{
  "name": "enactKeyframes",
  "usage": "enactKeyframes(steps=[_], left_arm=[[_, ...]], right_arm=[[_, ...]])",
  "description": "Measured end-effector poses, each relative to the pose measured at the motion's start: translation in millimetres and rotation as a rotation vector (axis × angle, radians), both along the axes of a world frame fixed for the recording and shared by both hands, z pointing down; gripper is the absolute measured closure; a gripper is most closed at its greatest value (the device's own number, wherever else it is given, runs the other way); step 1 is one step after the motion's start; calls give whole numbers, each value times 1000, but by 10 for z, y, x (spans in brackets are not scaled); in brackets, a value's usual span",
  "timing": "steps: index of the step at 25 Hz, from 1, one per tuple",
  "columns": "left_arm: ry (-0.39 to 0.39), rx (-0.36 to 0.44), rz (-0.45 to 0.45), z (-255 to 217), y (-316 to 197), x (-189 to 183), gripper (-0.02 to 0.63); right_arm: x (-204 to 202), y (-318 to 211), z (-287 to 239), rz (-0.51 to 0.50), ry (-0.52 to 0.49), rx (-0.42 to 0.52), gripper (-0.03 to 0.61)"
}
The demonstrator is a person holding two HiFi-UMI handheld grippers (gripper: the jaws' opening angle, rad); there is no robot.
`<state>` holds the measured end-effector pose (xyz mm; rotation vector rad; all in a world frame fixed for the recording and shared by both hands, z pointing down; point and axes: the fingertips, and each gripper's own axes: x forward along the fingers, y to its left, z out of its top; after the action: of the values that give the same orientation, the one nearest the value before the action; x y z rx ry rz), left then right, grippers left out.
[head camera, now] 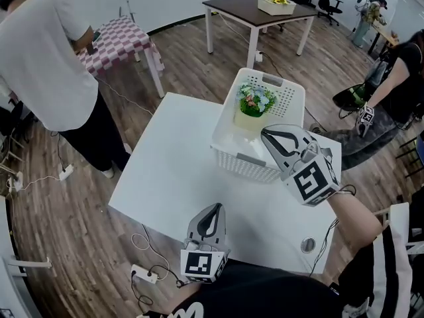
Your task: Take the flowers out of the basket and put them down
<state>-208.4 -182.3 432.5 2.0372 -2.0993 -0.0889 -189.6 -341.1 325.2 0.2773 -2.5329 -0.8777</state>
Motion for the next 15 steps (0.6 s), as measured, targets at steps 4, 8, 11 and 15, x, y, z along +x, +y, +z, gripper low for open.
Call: enactKeyframes(steps=[4,8,11,15], left_arm=[[11,-9,-27,46,69,-97,607],[18,-10,-69,51,137,-234,607],[21,-14,-96,50,181,-315,607],[33,-22,-124,86,262,-395,607]], right_arm=[[-131,-200,107,2,78,37,558],[-291,-333,287,-20,177,50,558],[-379,-424,395,-28,226,61,558],[-463,-513,559,-35,288,73,558]])
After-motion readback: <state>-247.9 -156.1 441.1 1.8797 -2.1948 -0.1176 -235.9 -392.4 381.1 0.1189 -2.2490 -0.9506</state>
